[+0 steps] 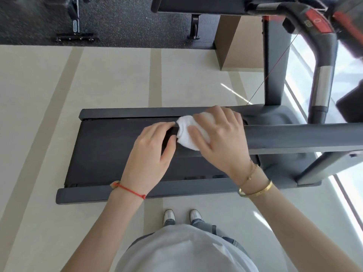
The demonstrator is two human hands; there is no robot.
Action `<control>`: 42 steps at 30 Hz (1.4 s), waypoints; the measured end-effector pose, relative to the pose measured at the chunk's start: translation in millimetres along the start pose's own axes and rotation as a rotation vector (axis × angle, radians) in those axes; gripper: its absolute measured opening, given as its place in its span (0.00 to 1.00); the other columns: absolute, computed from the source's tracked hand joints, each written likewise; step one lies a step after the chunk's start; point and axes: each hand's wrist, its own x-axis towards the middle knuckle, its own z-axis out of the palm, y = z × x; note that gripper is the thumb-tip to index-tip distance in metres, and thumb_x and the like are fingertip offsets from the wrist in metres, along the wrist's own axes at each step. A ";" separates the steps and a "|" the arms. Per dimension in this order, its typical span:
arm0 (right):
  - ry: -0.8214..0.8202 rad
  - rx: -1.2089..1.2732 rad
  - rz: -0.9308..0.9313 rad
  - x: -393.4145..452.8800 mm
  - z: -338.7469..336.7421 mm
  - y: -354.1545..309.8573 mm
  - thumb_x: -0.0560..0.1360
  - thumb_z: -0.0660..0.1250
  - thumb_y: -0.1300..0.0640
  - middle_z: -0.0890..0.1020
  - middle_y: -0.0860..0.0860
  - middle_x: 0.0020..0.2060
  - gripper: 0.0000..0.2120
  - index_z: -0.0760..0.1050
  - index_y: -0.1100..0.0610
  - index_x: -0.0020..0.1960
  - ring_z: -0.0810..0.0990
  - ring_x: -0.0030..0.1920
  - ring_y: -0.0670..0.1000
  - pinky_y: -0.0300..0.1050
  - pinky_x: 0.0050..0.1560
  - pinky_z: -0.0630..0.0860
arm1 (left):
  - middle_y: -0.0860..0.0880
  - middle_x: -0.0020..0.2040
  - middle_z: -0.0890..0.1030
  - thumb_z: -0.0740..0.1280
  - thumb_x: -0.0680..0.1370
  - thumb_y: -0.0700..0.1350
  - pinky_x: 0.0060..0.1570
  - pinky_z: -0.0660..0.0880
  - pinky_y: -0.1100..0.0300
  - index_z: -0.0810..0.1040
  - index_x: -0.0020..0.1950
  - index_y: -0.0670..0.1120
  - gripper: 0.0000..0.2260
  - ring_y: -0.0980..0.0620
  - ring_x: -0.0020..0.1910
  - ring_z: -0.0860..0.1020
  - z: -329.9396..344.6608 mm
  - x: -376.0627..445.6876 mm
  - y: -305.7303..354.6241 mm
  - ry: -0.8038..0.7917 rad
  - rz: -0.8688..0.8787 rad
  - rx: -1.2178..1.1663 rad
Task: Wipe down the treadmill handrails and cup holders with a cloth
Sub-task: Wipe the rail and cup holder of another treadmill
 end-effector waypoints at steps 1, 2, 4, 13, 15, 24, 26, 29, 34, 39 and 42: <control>0.027 0.017 -0.041 -4.2 3.4 -3.1 0.80 0.60 0.47 0.78 0.53 0.47 0.14 0.79 0.53 0.53 0.75 0.48 0.57 0.52 0.52 0.70 | 0.51 0.59 0.79 0.61 0.81 0.41 0.62 0.68 0.65 0.77 0.63 0.44 0.12 0.52 0.59 0.75 1.7 3.1 1.7 -0.012 0.012 -0.006; 0.051 0.020 -0.075 -8.0 4.5 -0.1 0.80 0.60 0.46 0.79 0.54 0.50 0.14 0.79 0.54 0.56 0.76 0.51 0.58 0.52 0.55 0.69 | 0.51 0.58 0.80 0.60 0.81 0.41 0.61 0.69 0.62 0.77 0.62 0.44 0.11 0.52 0.58 0.75 3.7 6.3 3.7 -0.022 0.023 -0.010; 0.085 -0.002 -0.114 -16.4 0.3 19.1 0.80 0.61 0.47 0.79 0.55 0.53 0.15 0.79 0.55 0.59 0.76 0.55 0.59 0.53 0.57 0.69 | 0.51 0.58 0.80 0.59 0.82 0.41 0.62 0.71 0.56 0.78 0.62 0.44 0.12 0.51 0.58 0.76 8.7 12.0 9.0 -0.039 0.051 0.009; 0.214 -0.131 0.180 -36.3 -15.2 85.2 0.80 0.59 0.50 0.78 0.53 0.50 0.12 0.78 0.55 0.52 0.75 0.55 0.59 0.53 0.58 0.67 | 0.54 0.49 0.84 0.59 0.82 0.46 0.57 0.70 0.52 0.81 0.53 0.47 0.11 0.51 0.48 0.81 55.5 32.4 56.4 0.059 0.130 0.235; 0.200 -0.062 0.047 -40.1 -9.4 79.6 0.80 0.61 0.50 0.78 0.54 0.53 0.12 0.78 0.54 0.56 0.74 0.58 0.60 0.55 0.60 0.67 | 0.54 0.45 0.83 0.57 0.82 0.46 0.54 0.71 0.53 0.81 0.49 0.48 0.12 0.50 0.44 0.80 67.4 35.8 67.3 0.078 0.132 0.263; 0.246 -0.092 0.089 -58.3 -35.0 152.6 0.79 0.61 0.51 0.78 0.55 0.55 0.12 0.79 0.55 0.56 0.74 0.59 0.60 0.55 0.60 0.66 | 0.54 0.36 0.81 0.55 0.82 0.45 0.50 0.70 0.55 0.81 0.43 0.49 0.15 0.49 0.37 0.77 91.9 39.6 70.1 0.291 0.115 0.424; 0.247 -0.065 0.083 -50.5 -24.5 126.4 0.78 0.62 0.50 0.78 0.54 0.54 0.11 0.79 0.54 0.55 0.74 0.58 0.60 0.55 0.60 0.66 | 0.54 0.35 0.80 0.56 0.82 0.44 0.49 0.69 0.56 0.81 0.42 0.49 0.15 0.49 0.36 0.77 95.0 40.6 69.2 0.343 0.126 0.450; 0.191 -0.017 -0.074 -46.5 -14.7 104.6 0.79 0.62 0.48 0.79 0.55 0.54 0.14 0.79 0.54 0.59 0.75 0.60 0.61 0.58 0.60 0.67 | 0.54 0.35 0.80 0.55 0.82 0.45 0.48 0.69 0.56 0.81 0.42 0.50 0.16 0.50 0.35 0.76 95.9 40.7 66.2 0.381 0.157 0.474; 0.167 -0.096 -0.095 -61.7 -34.9 156.2 0.80 0.63 0.47 0.79 0.57 0.56 0.17 0.77 0.54 0.63 0.75 0.61 0.62 0.57 0.62 0.68 | 0.55 0.35 0.81 0.56 0.82 0.44 0.50 0.70 0.56 0.82 0.43 0.50 0.16 0.50 0.35 0.77 98.7 41.1 62.9 0.404 0.174 0.470; 0.102 -0.063 0.177 -44.1 -42.6 144.6 0.79 0.59 0.45 0.78 0.53 0.52 0.17 0.78 0.51 0.61 0.75 0.53 0.59 0.54 0.58 0.68 | 0.54 0.35 0.81 0.55 0.82 0.45 0.50 0.70 0.56 0.81 0.43 0.50 0.16 0.50 0.36 0.77 99.3 41.3 61.6 0.405 0.167 0.484; 0.039 0.011 0.049 -35.4 -33.8 112.0 0.78 0.61 0.44 0.79 0.53 0.54 0.19 0.77 0.52 0.63 0.76 0.54 0.58 0.55 0.58 0.70 | 0.54 0.36 0.81 0.54 0.83 0.45 0.49 0.70 0.56 0.81 0.43 0.49 0.17 0.50 0.36 0.77 99.4 40.7 62.9 0.387 0.176 0.495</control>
